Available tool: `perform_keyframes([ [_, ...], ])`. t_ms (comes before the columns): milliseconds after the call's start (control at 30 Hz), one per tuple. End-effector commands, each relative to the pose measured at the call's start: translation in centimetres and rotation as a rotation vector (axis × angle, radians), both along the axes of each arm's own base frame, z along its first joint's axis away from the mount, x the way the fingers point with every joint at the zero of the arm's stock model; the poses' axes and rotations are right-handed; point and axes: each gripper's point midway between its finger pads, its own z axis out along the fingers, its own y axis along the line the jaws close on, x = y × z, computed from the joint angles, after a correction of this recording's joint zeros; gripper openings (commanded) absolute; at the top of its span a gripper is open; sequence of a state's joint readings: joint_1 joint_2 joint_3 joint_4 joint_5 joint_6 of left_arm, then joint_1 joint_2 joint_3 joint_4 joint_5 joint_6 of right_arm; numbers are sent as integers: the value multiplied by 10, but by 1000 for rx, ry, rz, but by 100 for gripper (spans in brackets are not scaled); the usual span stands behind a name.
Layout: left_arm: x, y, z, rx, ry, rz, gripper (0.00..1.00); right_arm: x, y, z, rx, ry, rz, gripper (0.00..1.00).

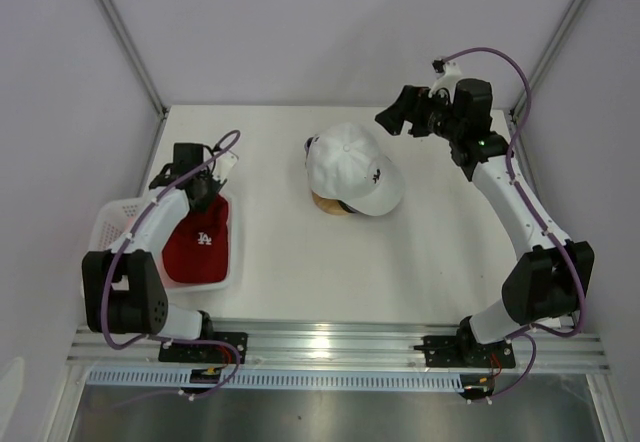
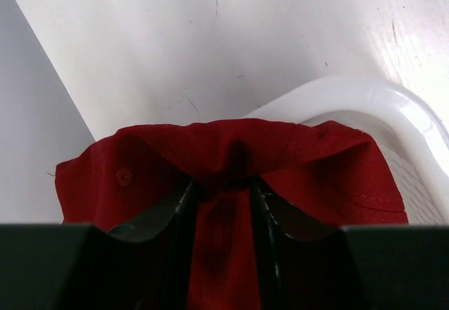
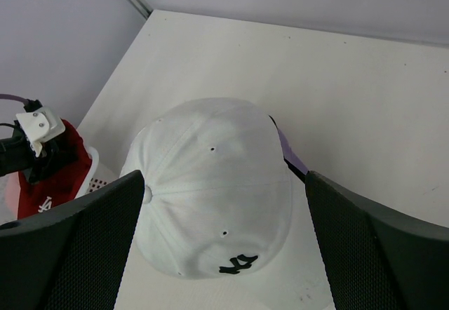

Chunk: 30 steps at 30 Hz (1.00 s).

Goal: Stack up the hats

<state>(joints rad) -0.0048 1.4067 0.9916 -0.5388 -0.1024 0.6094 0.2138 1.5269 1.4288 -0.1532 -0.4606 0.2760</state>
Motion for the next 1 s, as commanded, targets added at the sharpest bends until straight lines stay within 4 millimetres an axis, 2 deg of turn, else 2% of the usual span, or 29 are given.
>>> perform_keyframes([
  [0, -5, 7, -7, -27, 44, 51, 36, -3, -4, 25, 12, -67, -5, 99],
  [100, -4, 5, -5, -37, 48, 59, 33, -3, -7, 26, 13, -70, -13, 99],
  [167, -4, 5, -5, -43, 56, 64, 26, -4, -8, 25, 16, -69, -17, 99],
  [200, -7, 5, -7, -50, 76, 74, 22, -3, -9, 26, 17, -71, -20, 100],
  [233, -7, 4, -6, -55, 82, 79, 7, -3, -10, 27, 19, -73, -22, 99],
  [267, -8, 4, -6, -56, 89, 85, 1, -3, -10, 26, 19, -72, -22, 99],
  [367, -10, 2, -4, -76, 98, 98, 1, -3, -9, 26, 27, -70, -16, 100],
  [467, -7, -2, 17, -101, 39, 125, 1, -4, -9, 27, 32, -71, -14, 100],
  [500, 0, -3, 35, -113, -12, 143, 1, -4, -8, 29, 41, -72, -8, 99],
  [567, -3, -4, 62, -140, -84, 193, 1, -7, -3, 30, 60, -69, 24, 99],
  [600, 1, -6, 86, -160, -137, 195, 1, -8, 0, 33, 79, -74, 43, 99],
  [633, -6, -7, 102, -173, -169, 200, 1, -14, 6, 35, 92, -74, 86, 99],
  [667, -8, -18, 114, -203, -199, 201, 1, -16, 9, 37, 106, -75, 107, 99],
  [700, -6, -23, 137, -234, -259, 207, 1, -18, 13, 41, 123, -83, 127, 99],
  [767, -11, -48, 176, -358, -354, 198, 1, -24, 19, 52, 144, -119, 168, 99],
  [800, -14, -59, 184, -405, -369, 173, 1, -26, 23, 54, 149, -123, 178, 99],
  [833, -21, -86, 201, -488, -391, 81, 1, -28, 25, 58, 150, -132, 182, 99],
  [867, -21, -98, 221, -542, -451, 71, 1, -29, 26, 62, 153, -141, 181, 99],
  [900, -21, -106, 233, -571, -493, 74, 1, -30, 27, 68, 158, -151, 184, 99],
  [933, -25, -125, 246, -648, -522, 74, 1, -34, 31, 72, 171, -152, 202, 99],
  [967, -25, -134, 278, -719, -607, 50, 1, -37, 33, 78, 183, -167, 214, 99],
])
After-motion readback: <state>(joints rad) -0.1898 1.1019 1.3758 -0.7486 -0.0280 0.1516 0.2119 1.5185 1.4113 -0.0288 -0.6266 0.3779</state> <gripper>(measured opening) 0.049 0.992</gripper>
